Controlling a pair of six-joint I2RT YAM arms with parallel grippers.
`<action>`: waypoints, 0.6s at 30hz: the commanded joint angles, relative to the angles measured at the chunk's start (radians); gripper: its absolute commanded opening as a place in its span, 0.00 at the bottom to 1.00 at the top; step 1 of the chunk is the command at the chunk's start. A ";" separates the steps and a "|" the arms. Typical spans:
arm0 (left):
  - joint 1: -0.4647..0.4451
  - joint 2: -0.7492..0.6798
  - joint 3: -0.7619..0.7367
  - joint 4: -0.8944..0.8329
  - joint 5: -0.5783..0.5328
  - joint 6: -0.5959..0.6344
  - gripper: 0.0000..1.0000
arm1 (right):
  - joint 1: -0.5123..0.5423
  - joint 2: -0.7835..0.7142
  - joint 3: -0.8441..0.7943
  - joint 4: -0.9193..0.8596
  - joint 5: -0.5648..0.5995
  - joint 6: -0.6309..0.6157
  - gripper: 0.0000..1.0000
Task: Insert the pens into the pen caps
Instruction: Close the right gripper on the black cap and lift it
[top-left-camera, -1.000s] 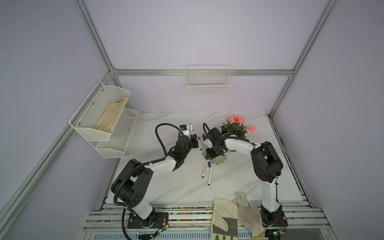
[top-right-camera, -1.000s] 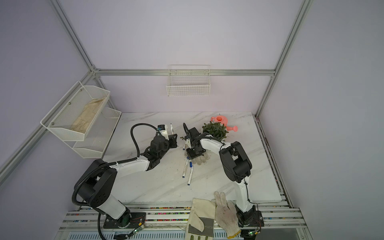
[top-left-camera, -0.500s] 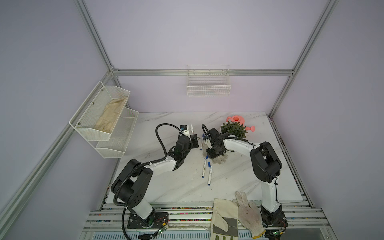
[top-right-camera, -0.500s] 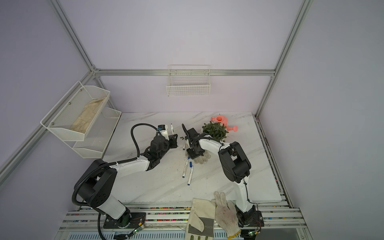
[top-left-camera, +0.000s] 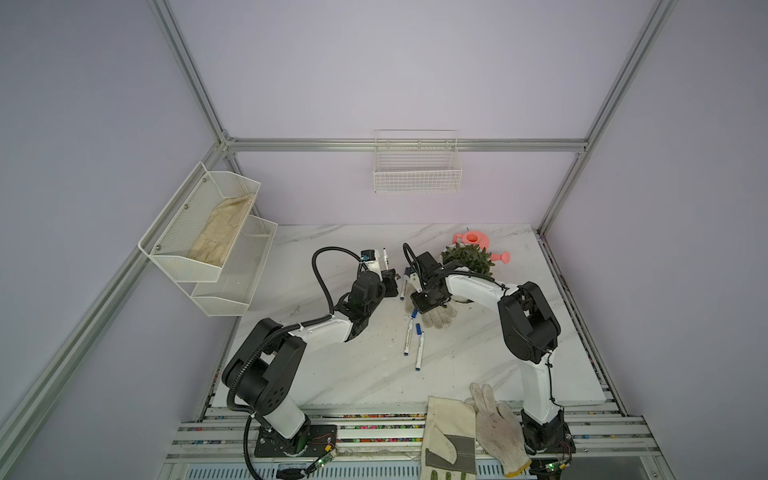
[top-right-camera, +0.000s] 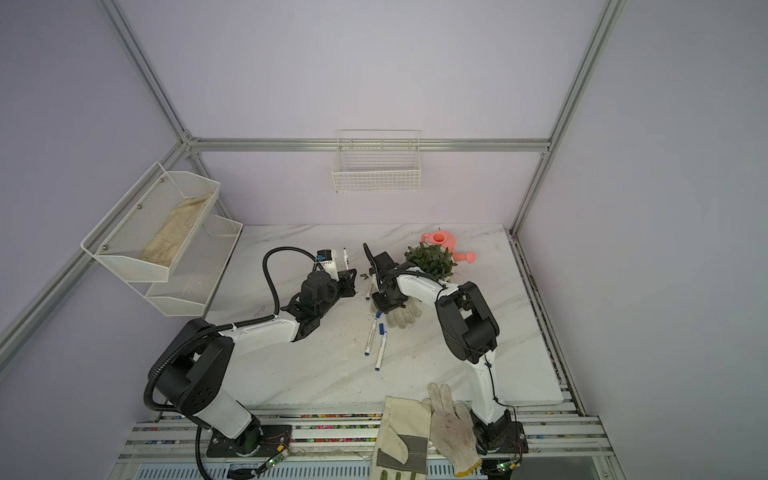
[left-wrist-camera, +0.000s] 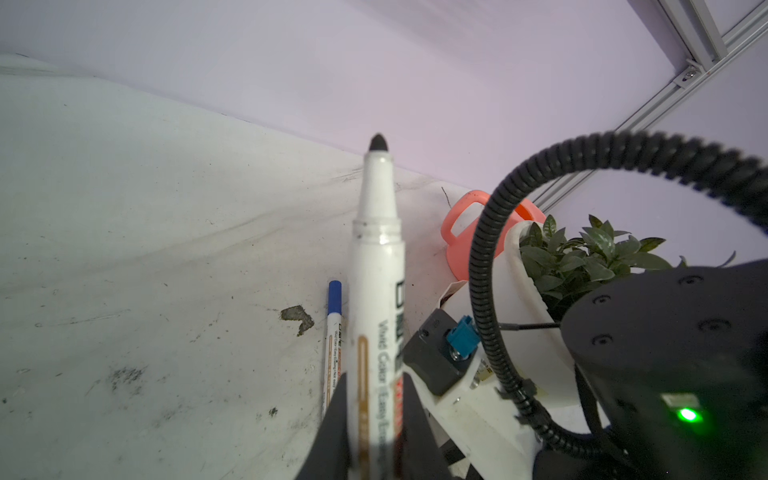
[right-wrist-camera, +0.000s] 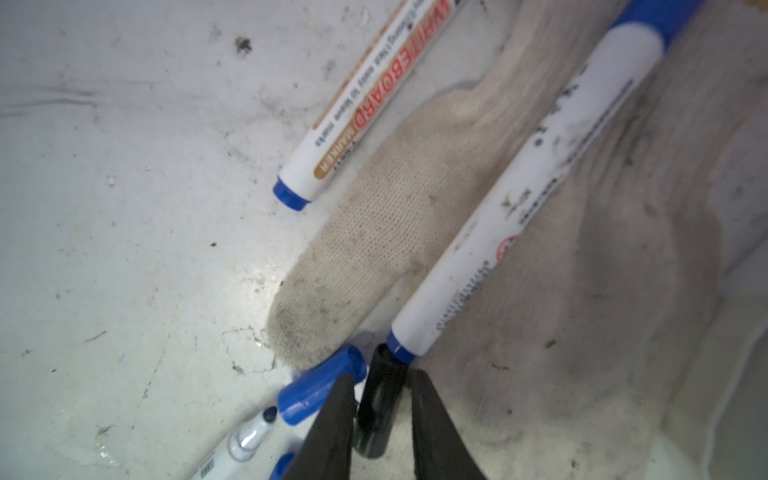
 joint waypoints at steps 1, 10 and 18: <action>0.000 -0.016 -0.005 0.024 0.010 -0.002 0.00 | 0.000 0.032 0.000 -0.027 -0.009 -0.001 0.27; 0.000 -0.011 -0.002 0.022 0.033 0.014 0.00 | 0.000 0.007 0.005 -0.012 -0.003 0.000 0.14; -0.004 0.014 0.018 0.004 0.121 0.041 0.00 | -0.074 -0.171 0.022 0.069 -0.111 0.034 0.08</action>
